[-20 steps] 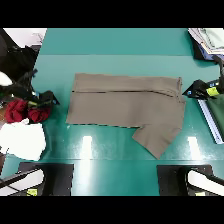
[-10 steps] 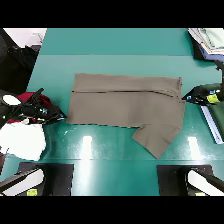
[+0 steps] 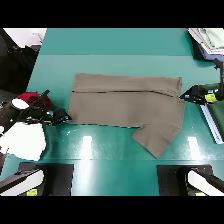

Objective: Fold the shirts.

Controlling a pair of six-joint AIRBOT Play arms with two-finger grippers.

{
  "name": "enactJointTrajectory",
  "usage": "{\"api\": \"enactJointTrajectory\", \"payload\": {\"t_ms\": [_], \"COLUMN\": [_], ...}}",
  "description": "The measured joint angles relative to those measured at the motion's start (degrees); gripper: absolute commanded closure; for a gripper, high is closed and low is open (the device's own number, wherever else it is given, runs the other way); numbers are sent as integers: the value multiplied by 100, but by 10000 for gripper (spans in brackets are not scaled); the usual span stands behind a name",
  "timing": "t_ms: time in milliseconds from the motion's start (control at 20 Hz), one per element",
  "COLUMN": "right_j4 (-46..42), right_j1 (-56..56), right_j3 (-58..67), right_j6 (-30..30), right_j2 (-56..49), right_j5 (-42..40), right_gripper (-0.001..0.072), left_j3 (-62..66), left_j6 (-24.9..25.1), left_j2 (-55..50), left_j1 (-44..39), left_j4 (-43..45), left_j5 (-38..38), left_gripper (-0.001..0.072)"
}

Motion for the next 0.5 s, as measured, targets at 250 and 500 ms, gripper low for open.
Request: {"api": "enactJointTrajectory", "payload": {"t_ms": [250, 500], "right_j4": [-122, -874], "right_j1": [9, -225], "right_j3": [-15, -828], "right_j6": [9, 396], "right_j2": [2, 262], "right_j5": [103, 501], "right_gripper": [335, 335], "left_j3": [68, 603], "left_j6": [-26, 37], "left_j2": [7, 20], "left_j1": [-199, -238], "left_j4": [-96, -138], "left_j5": [127, -153], "left_gripper": [680, 680]}}
